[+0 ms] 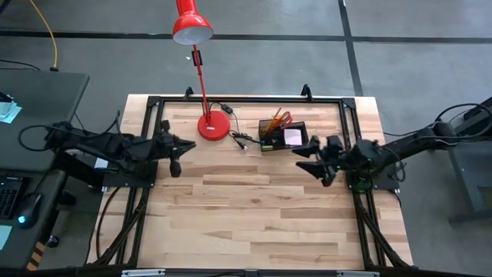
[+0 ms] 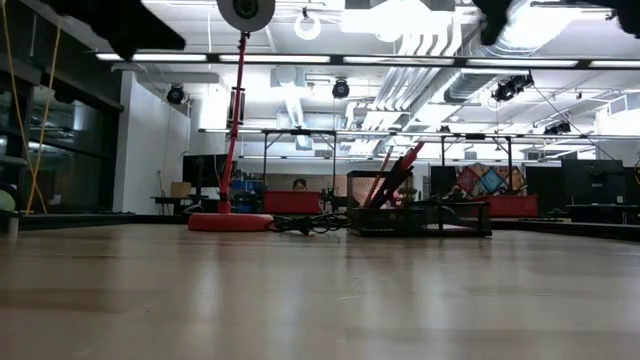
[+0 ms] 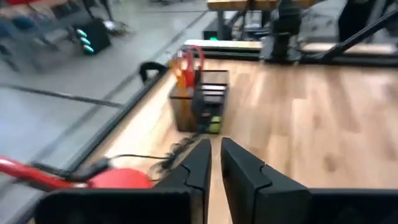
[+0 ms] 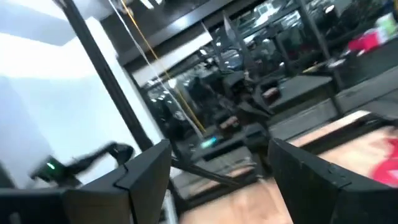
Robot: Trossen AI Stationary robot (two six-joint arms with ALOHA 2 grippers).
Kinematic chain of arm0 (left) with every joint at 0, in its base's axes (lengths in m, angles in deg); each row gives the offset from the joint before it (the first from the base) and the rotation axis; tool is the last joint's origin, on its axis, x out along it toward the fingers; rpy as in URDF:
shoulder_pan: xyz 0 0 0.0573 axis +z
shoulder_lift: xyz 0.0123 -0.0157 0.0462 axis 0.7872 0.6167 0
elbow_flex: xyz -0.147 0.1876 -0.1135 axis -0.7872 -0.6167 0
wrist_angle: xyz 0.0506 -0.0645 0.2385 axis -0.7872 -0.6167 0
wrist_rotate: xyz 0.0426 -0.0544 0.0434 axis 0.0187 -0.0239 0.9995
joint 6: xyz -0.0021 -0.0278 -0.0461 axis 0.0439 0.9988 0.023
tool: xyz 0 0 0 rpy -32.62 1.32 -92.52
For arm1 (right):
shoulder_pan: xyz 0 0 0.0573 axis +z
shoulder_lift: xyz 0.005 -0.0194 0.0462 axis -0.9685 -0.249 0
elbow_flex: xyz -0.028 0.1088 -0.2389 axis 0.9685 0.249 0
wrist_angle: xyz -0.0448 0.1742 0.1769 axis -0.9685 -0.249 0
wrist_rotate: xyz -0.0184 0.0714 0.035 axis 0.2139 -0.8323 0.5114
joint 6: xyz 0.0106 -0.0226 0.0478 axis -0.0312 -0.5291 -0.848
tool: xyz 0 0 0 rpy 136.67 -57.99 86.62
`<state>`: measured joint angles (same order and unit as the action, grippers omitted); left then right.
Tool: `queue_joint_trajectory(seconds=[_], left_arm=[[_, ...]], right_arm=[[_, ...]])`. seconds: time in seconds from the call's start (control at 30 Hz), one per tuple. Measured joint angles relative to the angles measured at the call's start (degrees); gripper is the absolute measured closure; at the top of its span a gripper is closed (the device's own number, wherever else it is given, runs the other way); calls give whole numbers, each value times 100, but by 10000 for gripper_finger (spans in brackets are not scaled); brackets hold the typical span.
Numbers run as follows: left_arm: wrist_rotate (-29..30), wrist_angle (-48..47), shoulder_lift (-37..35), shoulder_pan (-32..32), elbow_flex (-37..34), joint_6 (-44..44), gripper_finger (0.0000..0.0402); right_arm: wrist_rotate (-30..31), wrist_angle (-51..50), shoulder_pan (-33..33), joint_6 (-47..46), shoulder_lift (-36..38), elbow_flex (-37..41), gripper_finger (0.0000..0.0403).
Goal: Pick and place office supplies into organizer
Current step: Return to Home Position
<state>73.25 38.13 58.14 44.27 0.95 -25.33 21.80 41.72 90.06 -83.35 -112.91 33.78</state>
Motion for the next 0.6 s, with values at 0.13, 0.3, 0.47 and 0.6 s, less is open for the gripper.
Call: queue_joint_trajectory(seconds=[0.13, 0.3, 0.47, 0.6], left_arm=[[696, -126, -28, -400, -1, -276, 365], [1030, -317, -26, -664, -62, -624, 359], [960, 1147, -28, -695, -727, -790, 362], [775, 2540, 72, -700, -1541, -745, 360]], right_arm=[[412, -830, 269, 421, 770, 330, 144], [1226, -1729, 517, -350, 1630, 645, 144], [1413, -1795, 654, -112, 2255, 947, 144], [1457, -2161, 654, -134, 2587, 1051, 144]])
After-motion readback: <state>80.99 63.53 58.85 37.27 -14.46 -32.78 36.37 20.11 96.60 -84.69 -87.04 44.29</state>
